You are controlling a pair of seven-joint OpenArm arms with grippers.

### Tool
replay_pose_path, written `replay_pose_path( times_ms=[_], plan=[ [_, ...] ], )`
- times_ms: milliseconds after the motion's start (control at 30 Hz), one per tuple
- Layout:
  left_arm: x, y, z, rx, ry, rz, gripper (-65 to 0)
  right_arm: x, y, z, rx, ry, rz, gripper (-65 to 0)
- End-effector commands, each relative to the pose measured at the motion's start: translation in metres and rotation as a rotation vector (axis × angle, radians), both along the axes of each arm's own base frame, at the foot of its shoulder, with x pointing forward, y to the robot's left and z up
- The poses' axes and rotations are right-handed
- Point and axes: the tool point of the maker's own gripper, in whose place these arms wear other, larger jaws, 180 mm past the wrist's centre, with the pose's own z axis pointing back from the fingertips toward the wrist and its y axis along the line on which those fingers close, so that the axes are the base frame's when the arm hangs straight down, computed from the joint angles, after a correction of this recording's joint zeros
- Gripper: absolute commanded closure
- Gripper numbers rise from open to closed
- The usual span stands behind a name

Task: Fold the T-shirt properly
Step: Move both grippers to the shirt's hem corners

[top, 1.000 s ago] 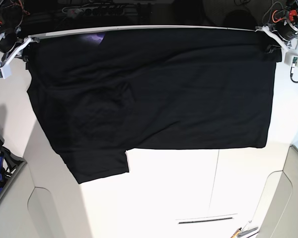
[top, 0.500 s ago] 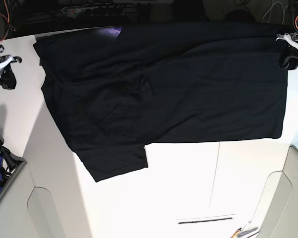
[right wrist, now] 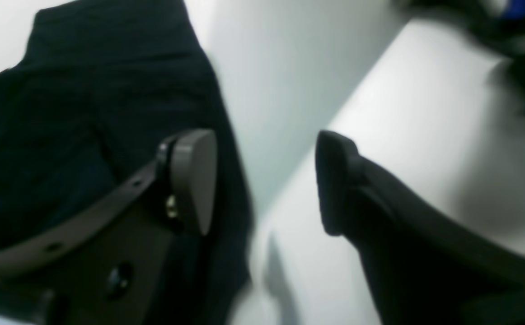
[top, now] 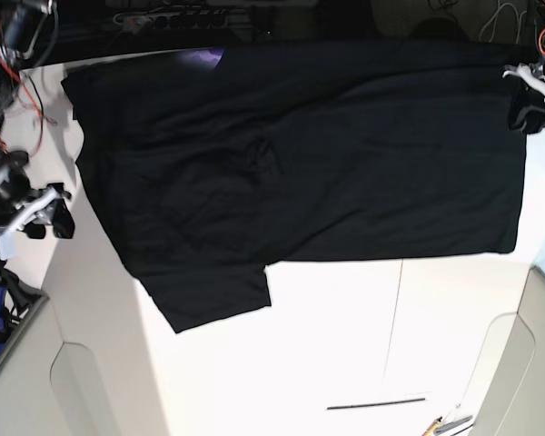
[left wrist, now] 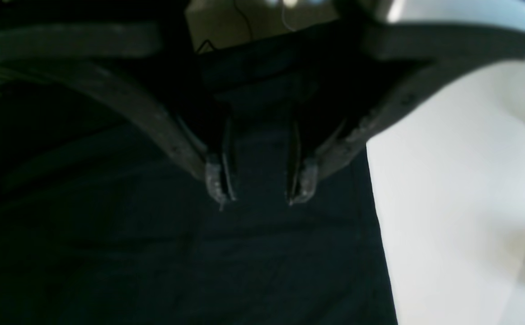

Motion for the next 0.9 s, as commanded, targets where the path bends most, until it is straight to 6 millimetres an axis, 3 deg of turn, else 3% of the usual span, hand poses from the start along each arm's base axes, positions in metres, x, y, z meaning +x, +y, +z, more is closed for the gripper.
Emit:
replay_pose_path(
  times_ms=[0,167,300,433,733,800,867],
  plan=[
    [0.006,0.0,0.01,0.008,-0.034,-0.015,-21.8,0.024,0.001,0.016,0.019,-0.059,0.012,-34.5],
    [0.006,0.0,0.01,0.008,-0.034,-0.015,-21.8,0.071,0.038,-0.011,0.141,0.043,0.104,-34.5],
    [0.006,0.0,0.01,0.008,-0.034,-0.015,-21.8,0.087,0.055,-0.037,0.136,0.162,0.146,-34.5],
    [0.006,0.001,0.01,0.008,-0.034,-0.015,-21.8,0.088,0.06,-0.056,0.109,0.21,0.157,-34.5],
    [0.019,0.0,0.018,0.008,-0.078,-0.015,-21.7,0.077,0.098,-0.07,0.148,0.27,0.215,-34.2],
    [0.025,0.001,0.021,0.008,-0.096,-0.014,-21.7,0.075,0.1,-0.072,0.16,0.273,0.215,-29.5],
    [0.031,0.003,0.023,0.003,-0.113,-0.006,-21.7,0.074,0.1,-0.074,0.158,0.279,0.215,-15.6]
  ],
)
